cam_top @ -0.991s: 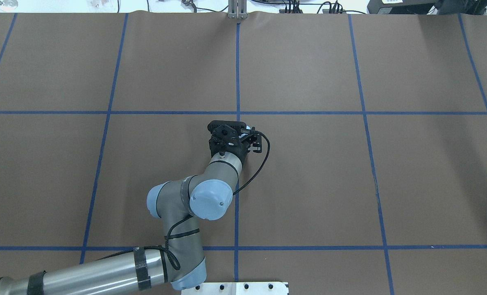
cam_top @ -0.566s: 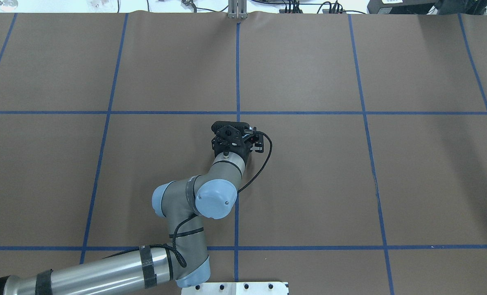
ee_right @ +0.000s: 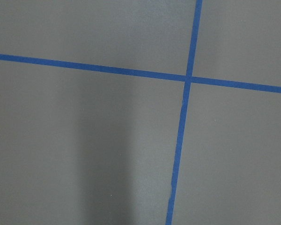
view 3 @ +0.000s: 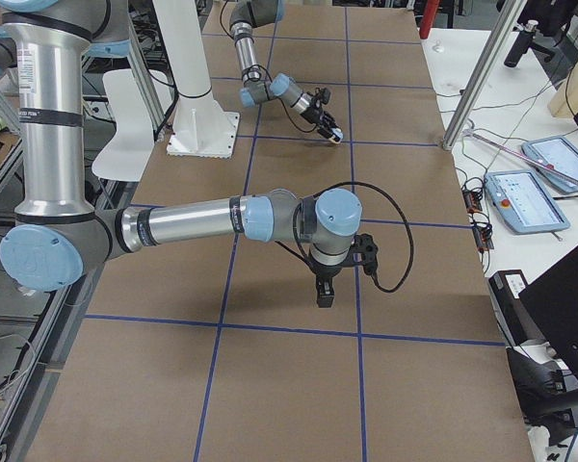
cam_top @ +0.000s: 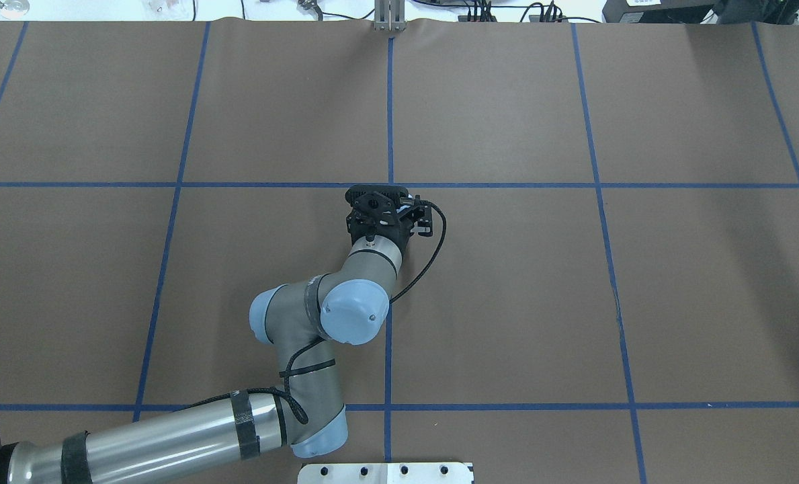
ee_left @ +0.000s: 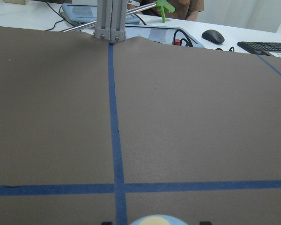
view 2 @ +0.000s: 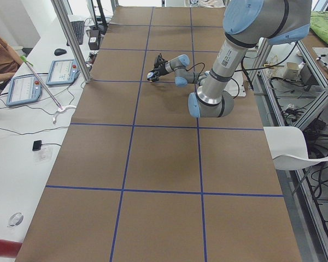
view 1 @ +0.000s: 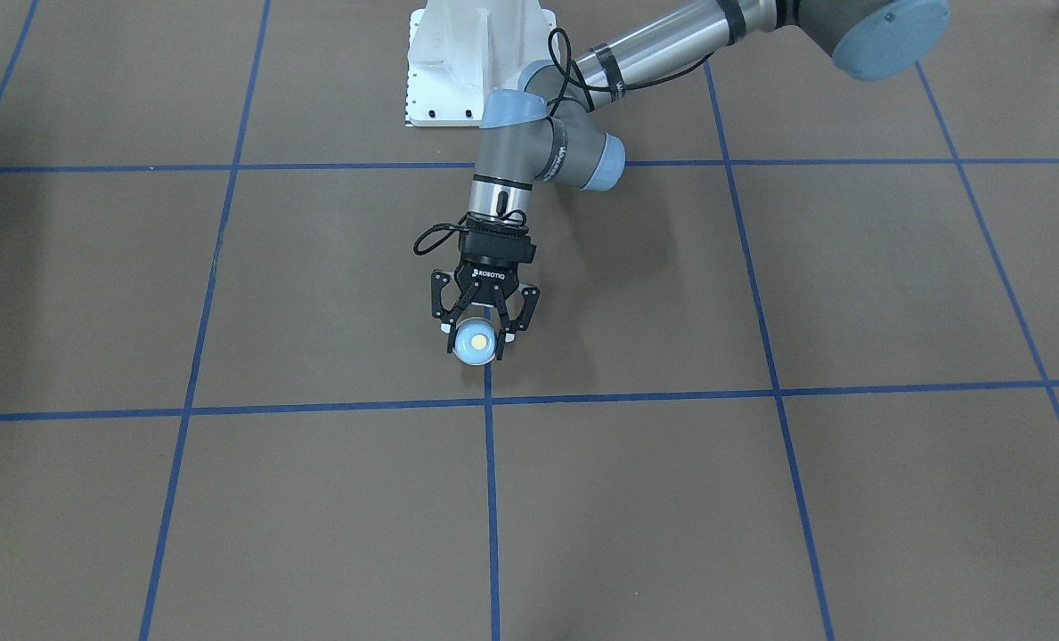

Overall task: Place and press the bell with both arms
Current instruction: 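Lower the blue bell onto the grid crossing with the left gripper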

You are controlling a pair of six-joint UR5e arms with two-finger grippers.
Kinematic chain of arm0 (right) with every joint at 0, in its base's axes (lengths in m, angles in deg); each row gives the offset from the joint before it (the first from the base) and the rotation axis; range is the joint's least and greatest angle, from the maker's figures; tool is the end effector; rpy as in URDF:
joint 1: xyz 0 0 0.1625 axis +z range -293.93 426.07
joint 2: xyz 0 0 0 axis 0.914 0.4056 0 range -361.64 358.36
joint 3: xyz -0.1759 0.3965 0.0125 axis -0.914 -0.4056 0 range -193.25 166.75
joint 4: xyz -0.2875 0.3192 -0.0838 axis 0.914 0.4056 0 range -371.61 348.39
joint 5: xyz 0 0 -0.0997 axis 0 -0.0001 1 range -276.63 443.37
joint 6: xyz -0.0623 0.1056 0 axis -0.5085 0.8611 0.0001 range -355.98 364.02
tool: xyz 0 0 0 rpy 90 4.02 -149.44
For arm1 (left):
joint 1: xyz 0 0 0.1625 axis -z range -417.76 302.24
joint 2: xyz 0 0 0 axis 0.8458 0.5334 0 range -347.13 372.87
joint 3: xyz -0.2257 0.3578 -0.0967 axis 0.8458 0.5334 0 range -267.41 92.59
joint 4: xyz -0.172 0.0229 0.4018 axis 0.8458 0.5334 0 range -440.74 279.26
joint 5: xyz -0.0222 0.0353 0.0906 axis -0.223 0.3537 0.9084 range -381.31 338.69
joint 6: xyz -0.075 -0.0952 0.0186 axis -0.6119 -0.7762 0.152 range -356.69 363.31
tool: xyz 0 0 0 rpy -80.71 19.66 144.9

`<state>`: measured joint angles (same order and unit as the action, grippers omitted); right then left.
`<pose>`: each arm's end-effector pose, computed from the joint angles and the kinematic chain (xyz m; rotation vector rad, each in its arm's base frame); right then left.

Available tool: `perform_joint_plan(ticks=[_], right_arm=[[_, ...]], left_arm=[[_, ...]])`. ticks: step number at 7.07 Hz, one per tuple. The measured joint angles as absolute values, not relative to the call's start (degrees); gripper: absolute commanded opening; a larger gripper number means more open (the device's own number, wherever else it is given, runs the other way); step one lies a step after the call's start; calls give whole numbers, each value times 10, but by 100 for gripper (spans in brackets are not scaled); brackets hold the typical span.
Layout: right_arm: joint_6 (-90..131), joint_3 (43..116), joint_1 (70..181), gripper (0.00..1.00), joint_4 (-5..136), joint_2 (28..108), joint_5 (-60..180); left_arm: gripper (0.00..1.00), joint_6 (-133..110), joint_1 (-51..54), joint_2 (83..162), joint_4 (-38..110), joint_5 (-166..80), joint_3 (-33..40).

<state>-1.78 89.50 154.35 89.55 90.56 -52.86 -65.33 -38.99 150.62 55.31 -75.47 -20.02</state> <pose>0.0299 -0.4930 0.6057 0.0186 -0.8072 -0.1197 0.7149 -0.4596 0.2149 0.9194 0.9395 -0.3495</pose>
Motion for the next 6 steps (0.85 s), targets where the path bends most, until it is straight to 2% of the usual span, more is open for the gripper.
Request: perform_joint_plan(ticks=[6], right_arm=[[-18, 895, 1543, 100, 896, 906, -529]], left_arm=[[0, -653, -368, 1536, 552, -757, -254]])
